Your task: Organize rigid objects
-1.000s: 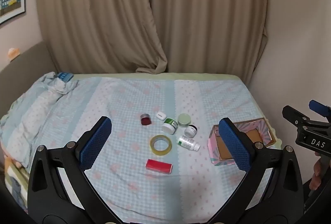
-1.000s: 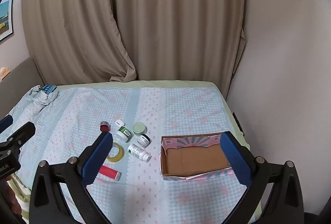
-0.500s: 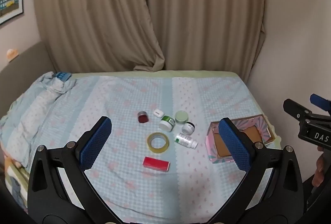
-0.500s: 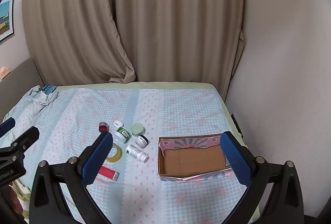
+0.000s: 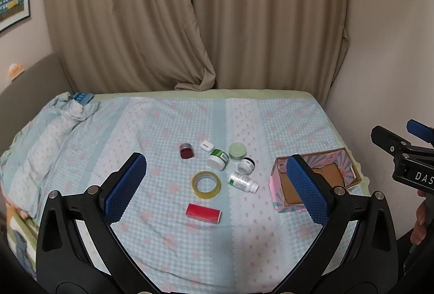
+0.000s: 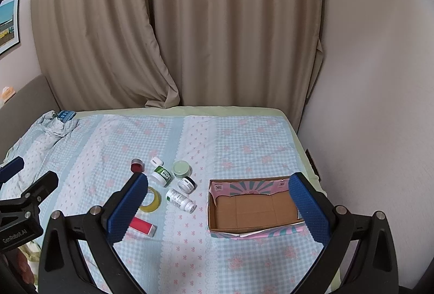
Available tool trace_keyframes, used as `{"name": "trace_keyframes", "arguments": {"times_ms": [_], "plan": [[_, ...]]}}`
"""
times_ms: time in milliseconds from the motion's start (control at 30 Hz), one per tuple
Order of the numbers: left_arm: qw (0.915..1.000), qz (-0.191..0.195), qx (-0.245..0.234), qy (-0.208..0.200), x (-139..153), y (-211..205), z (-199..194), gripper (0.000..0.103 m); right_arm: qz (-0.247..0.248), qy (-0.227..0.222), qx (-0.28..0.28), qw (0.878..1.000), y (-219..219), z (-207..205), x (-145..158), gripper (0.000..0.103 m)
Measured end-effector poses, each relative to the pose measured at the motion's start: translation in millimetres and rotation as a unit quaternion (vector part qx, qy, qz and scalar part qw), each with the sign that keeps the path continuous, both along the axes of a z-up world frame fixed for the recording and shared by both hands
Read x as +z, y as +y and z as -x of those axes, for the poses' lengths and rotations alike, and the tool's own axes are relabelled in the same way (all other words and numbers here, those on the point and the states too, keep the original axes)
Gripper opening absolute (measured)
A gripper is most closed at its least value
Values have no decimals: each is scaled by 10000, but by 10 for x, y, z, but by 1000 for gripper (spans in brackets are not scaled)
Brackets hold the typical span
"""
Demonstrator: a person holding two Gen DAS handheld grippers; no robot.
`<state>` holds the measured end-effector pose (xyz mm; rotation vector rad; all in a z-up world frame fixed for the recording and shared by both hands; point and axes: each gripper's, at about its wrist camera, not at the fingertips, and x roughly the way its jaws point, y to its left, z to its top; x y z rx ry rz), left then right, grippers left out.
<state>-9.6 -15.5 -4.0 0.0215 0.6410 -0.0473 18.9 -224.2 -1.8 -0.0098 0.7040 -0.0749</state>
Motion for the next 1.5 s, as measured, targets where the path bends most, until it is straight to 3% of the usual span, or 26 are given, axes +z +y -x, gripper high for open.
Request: {"name": "trace_keyframes", "arguments": {"times_ms": [1500], "plan": [[10000,13,-74,12,-9,-26,14,102,-173,-35,-62,9998,-47,45,-66,103]]}}
